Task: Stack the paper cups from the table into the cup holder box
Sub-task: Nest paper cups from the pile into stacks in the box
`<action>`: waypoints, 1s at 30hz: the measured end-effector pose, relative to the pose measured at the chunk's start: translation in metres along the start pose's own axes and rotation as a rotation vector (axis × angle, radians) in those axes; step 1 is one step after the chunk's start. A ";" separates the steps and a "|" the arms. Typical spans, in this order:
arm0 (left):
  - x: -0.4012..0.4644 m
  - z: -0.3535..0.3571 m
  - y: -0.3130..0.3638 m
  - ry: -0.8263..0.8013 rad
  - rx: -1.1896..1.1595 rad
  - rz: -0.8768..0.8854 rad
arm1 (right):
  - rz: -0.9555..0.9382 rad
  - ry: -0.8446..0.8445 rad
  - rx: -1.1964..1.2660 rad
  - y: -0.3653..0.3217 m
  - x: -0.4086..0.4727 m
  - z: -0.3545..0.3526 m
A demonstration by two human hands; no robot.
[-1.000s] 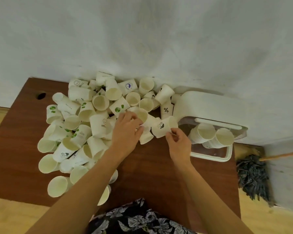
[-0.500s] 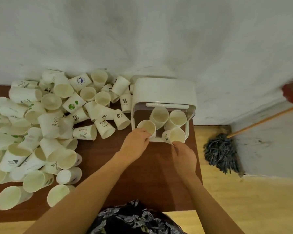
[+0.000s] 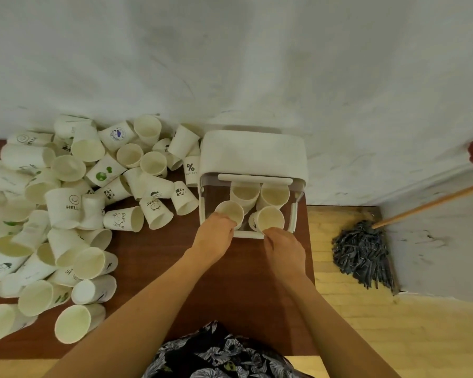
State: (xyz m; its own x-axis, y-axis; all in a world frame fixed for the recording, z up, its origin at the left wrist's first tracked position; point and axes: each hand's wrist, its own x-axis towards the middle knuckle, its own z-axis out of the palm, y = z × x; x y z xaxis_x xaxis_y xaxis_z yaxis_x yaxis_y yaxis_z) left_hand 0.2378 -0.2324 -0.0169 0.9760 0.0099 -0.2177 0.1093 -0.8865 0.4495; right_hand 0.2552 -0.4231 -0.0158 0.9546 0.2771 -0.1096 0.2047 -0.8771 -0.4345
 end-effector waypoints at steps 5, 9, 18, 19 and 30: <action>0.000 0.000 -0.015 -0.018 0.063 -0.071 | -0.039 -0.018 0.007 -0.011 0.005 0.007; 0.004 0.000 -0.026 -0.088 0.176 -0.118 | -0.055 0.089 -0.002 -0.024 0.001 0.004; 0.000 -0.002 -0.032 0.001 0.033 -0.056 | -0.131 0.186 0.075 -0.053 -0.016 0.002; -0.004 -0.006 -0.036 0.050 -0.003 -0.064 | -0.139 0.180 0.078 -0.057 -0.016 0.004; -0.058 -0.046 -0.097 0.201 -0.070 -0.210 | -0.094 0.001 -0.023 -0.095 0.008 0.036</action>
State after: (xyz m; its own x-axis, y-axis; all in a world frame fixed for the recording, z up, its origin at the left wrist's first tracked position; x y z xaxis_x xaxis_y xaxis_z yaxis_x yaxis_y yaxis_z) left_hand 0.1794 -0.1255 -0.0078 0.9476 0.2874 -0.1395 0.3188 -0.8213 0.4732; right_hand 0.2361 -0.3236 -0.0077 0.9311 0.3584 -0.0686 0.2984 -0.8560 -0.4222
